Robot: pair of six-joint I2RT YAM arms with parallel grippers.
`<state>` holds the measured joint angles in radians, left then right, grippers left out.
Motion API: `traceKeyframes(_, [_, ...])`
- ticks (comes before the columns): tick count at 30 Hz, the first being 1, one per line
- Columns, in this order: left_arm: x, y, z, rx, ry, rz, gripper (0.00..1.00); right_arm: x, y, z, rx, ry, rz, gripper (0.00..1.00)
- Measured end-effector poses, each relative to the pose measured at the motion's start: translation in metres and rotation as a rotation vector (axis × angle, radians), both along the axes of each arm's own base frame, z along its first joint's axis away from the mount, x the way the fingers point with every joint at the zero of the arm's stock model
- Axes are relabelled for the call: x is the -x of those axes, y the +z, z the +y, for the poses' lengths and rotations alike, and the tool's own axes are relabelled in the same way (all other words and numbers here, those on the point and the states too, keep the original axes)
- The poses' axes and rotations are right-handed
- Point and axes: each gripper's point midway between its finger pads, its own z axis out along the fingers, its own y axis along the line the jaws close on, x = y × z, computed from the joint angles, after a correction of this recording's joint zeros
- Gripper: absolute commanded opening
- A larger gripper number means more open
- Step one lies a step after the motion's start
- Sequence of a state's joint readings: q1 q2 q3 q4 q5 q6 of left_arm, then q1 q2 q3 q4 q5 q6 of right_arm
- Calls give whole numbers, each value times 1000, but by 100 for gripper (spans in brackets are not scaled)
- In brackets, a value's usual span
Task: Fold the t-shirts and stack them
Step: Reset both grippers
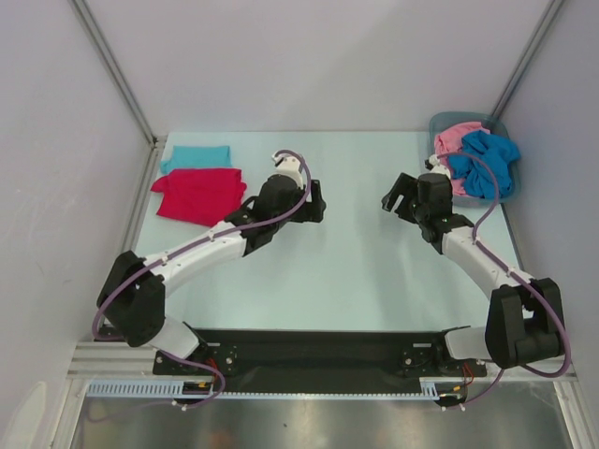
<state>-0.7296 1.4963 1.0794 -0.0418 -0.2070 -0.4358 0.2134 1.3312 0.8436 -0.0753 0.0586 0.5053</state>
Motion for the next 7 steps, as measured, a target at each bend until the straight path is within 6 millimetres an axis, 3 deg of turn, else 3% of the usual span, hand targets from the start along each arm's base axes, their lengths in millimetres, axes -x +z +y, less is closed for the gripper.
traceKeyframes(4, [2,-4,1,-1,3,13,86,-1,3,5,-13,2,-7,79])
traceKeyframes(7, [2,-4,1,0,3,13,86,-1,5,8,-25,3,-15,84])
